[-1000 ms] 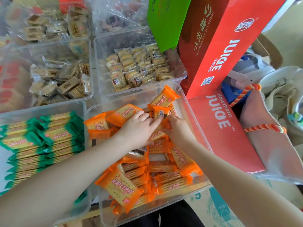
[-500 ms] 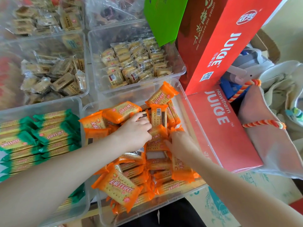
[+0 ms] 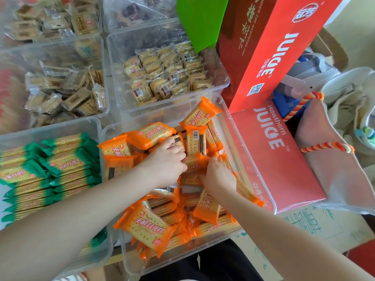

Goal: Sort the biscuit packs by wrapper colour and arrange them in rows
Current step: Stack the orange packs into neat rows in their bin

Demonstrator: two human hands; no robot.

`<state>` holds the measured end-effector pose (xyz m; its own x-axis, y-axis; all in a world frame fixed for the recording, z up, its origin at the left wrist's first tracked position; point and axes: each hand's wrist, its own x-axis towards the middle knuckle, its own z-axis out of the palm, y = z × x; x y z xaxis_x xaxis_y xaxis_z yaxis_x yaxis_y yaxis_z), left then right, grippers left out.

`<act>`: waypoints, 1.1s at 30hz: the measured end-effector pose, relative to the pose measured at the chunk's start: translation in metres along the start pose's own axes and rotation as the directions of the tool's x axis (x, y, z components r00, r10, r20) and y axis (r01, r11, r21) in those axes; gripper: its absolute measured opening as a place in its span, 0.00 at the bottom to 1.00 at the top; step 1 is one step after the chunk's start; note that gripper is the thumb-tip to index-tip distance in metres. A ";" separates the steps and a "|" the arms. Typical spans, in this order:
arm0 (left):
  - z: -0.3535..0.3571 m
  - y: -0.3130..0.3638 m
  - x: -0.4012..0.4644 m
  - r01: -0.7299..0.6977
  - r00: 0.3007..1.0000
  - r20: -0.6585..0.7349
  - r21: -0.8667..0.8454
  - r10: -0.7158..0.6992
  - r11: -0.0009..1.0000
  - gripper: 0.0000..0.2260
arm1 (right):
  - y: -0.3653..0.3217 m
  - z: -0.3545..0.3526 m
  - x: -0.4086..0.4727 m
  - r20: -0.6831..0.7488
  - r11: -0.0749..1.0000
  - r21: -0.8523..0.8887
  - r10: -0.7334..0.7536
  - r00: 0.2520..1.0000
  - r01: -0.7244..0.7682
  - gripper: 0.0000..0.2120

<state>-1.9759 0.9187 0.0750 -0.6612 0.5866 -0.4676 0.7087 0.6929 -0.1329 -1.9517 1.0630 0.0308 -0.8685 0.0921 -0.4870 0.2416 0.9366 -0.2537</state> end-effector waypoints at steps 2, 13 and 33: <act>0.002 -0.001 -0.001 0.009 1.000 -0.024 0.004 -0.009 1.000 0.17 | -0.004 0.003 -0.002 0.015 0.999 -0.026 -0.018 1.000 0.018 0.11; 0.003 -0.005 0.002 0.137 0.976 -0.137 -0.214 -0.168 0.967 0.14 | 0.011 -0.017 0.002 0.120 0.989 0.105 -0.114 0.986 0.102 0.08; -0.008 0.028 0.038 0.084 0.982 0.151 0.194 -0.114 0.977 0.10 | 0.048 -0.085 -0.017 0.042 0.816 -0.196 -0.547 0.836 0.544 0.10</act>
<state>-1.9828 0.9638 0.0603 -0.6930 0.4339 -0.5757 0.6851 0.6450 -0.3385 -1.9618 1.1345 0.0980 -0.8401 -0.4497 -0.3033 -0.3602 0.8806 -0.3079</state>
